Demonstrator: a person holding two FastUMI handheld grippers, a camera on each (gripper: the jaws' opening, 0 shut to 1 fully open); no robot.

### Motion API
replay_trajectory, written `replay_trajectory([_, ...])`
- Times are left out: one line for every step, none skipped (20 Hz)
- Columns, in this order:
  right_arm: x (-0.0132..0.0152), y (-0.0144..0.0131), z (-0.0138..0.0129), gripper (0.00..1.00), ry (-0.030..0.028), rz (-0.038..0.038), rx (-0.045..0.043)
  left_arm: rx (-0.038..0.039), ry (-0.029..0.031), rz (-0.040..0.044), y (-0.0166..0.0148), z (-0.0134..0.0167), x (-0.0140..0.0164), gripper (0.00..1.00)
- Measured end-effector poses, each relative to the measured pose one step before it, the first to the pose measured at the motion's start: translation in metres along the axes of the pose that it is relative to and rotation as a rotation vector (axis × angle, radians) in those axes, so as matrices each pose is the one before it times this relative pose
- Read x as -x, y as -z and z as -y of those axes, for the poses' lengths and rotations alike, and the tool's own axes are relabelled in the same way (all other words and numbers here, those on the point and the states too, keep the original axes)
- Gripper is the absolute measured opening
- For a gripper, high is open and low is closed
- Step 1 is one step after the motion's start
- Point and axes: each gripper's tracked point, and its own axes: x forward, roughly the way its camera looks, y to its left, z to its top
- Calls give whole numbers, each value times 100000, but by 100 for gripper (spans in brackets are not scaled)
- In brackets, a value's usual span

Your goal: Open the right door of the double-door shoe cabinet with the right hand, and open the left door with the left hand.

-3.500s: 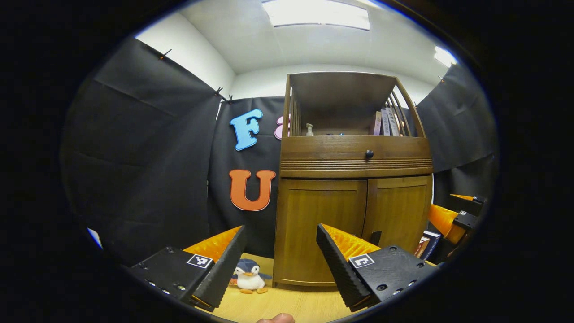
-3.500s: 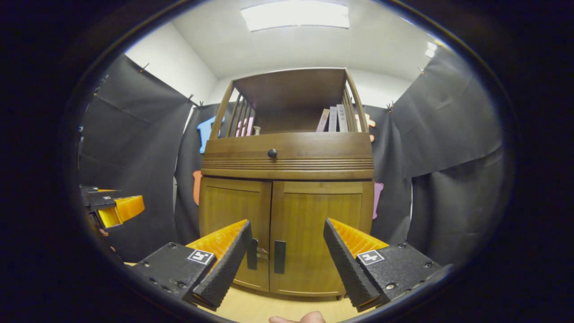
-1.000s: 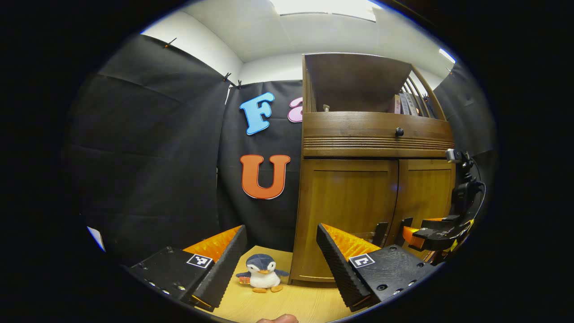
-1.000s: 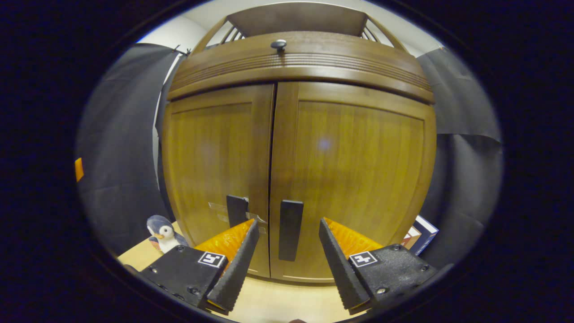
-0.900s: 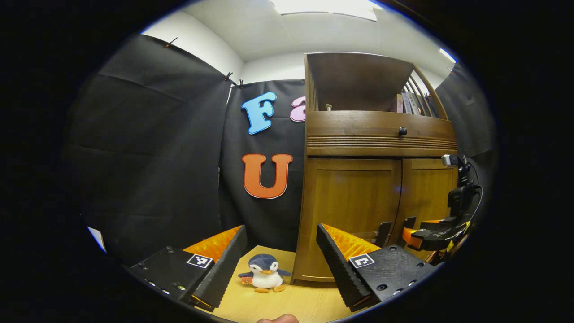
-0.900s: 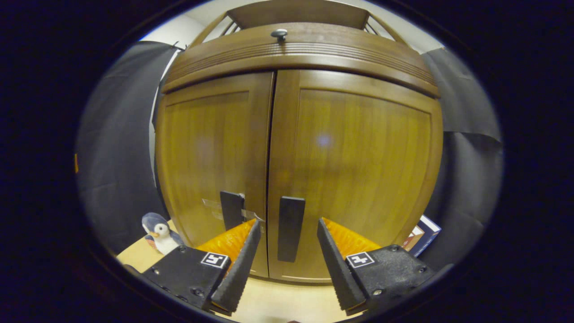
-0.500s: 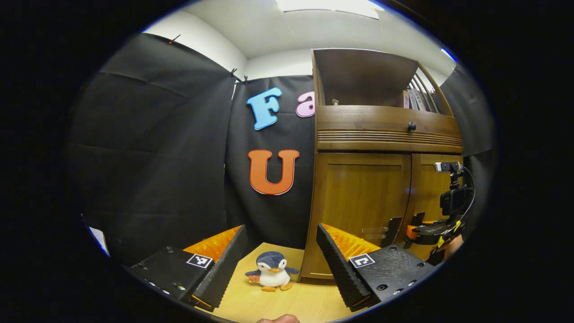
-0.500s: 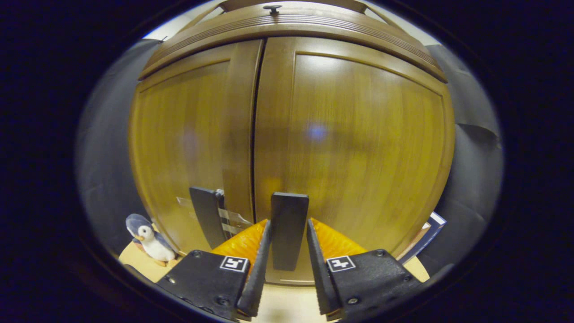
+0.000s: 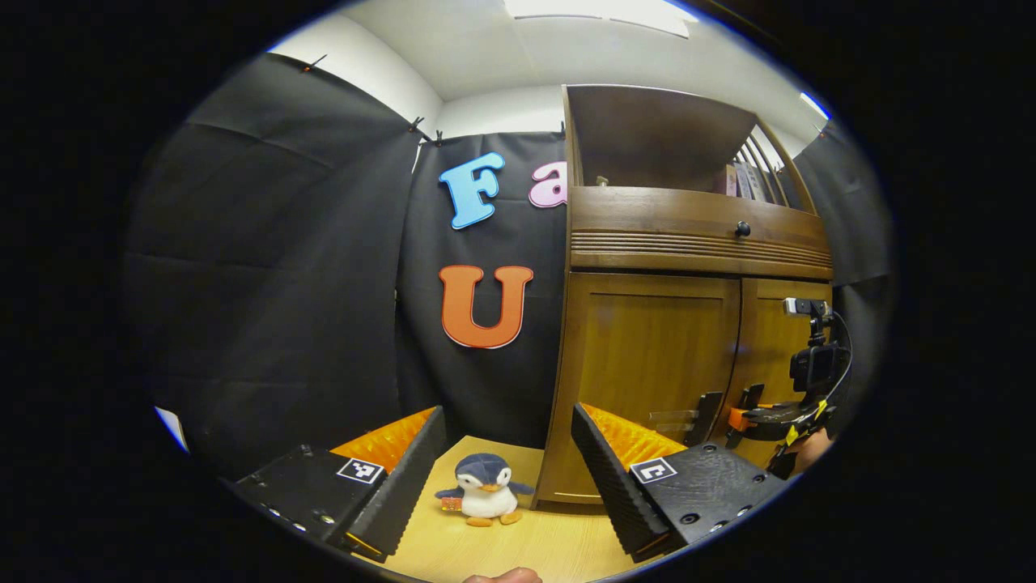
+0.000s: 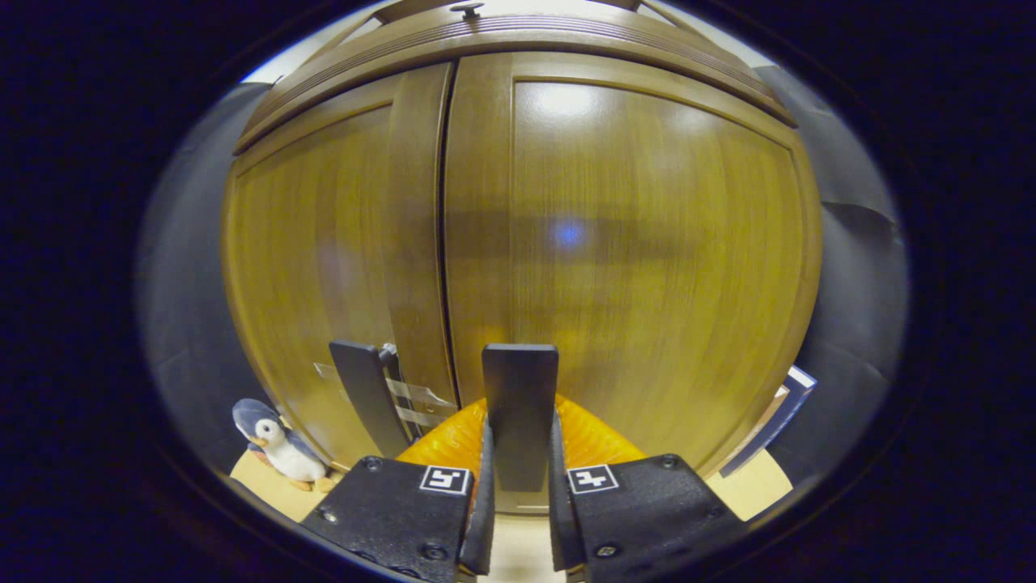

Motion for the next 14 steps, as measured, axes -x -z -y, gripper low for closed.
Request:
replay_trajectory([232,154,-56,30,-148,-210,-271,255,908,-69,-26,266,-59,94])
replay_trajectory([500,248,57,30,-399,-137,10,269,972,139,-9,318,82,95])
replay_trajectory([476,105,27,29,-524,6,-218,27,1044,-48,-35,277,-58,95])
replay_trajectory([525,94,72,28,-454,107,-157,-200,1039,12,3,383,-17,94])
replay_trajectory([417,225,69,29,-411,229,89,-322,970,-68,66,356,149,94])
replay_trajectory([572,50,138,29,-192,286,233,-337,930,-222,75,295,64,94])
replay_trajectory([587,221,37,29,-309,260,157,-127,879,-263,118,446,33,95])
replay_trajectory([481,187,144,28,-515,133,-148,264,900,-176,57,367,35,94])
replay_trajectory([730,239,78,28,-704,107,-279,415,942,-113,-146,440,163,94])
replay_trajectory([596,204,191,28,-556,40,9,438,982,-110,38,288,141,95])
replay_trajectory([606,147,161,28,-523,88,320,330,1146,-71,75,579,29,95])
replay_trajectory([562,144,193,28,-398,114,235,40,976,-67,-6,573,41,95])
replay_trajectory([578,263,119,28,-258,202,-93,-160,714,61,-60,590,90,95])
replay_trajectory([654,56,176,28,-130,710,510,-222,520,84,8,462,112,94])
